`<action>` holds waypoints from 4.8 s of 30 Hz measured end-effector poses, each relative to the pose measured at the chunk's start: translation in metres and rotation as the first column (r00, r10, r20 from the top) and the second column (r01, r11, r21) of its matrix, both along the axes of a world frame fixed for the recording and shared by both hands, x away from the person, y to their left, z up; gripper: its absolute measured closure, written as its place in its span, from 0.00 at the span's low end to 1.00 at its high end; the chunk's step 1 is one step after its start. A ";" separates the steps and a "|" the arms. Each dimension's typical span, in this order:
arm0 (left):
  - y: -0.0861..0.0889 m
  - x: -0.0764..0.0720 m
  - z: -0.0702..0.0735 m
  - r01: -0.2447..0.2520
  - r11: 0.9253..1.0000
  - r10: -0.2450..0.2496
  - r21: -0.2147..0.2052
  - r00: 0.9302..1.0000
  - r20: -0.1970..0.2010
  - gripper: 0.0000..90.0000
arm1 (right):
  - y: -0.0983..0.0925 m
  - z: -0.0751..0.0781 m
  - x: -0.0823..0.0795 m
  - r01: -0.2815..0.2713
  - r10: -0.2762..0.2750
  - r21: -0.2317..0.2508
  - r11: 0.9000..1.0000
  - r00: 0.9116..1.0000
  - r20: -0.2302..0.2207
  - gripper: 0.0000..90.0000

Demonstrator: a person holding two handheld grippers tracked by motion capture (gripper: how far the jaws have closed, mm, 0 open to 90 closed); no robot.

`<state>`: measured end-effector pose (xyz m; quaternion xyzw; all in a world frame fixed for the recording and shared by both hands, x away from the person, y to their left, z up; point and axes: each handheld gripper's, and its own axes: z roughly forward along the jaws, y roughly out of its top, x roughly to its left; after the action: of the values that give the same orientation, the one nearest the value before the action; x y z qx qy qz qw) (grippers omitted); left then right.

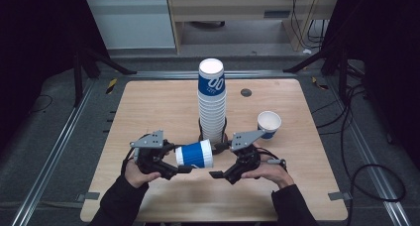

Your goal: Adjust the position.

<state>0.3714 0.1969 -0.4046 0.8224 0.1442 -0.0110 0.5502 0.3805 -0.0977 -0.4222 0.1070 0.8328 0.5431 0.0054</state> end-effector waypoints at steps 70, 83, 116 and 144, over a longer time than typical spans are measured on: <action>-0.011 0.004 -0.017 0.031 0.972 -0.035 0.232 0.999 0.013 0.31 | 0.003 0.000 0.000 0.021 -0.020 -0.035 0.999 1.000 0.008 0.06; -0.013 -0.004 -0.008 0.006 0.997 -0.012 0.082 0.998 0.069 0.31 | -0.001 0.006 0.002 0.043 -0.040 0.095 0.995 0.998 -0.038 0.07; -0.031 -0.006 -0.021 0.056 0.963 -0.067 0.263 0.997 0.034 0.18 | 0.009 0.002 -0.003 -0.006 0.005 -0.056 0.998 1.000 -0.015 0.17; -0.021 -0.001 -0.018 -0.010 0.974 -0.006 0.228 0.998 0.070 0.30 | 0.000 0.011 -0.002 0.054 -0.056 0.056 0.997 0.998 0.031 0.09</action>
<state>0.3708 0.1756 -0.4226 0.8798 0.1258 0.0350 0.4570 0.3785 -0.0976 -0.4114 0.1210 0.8141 0.5672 0.0308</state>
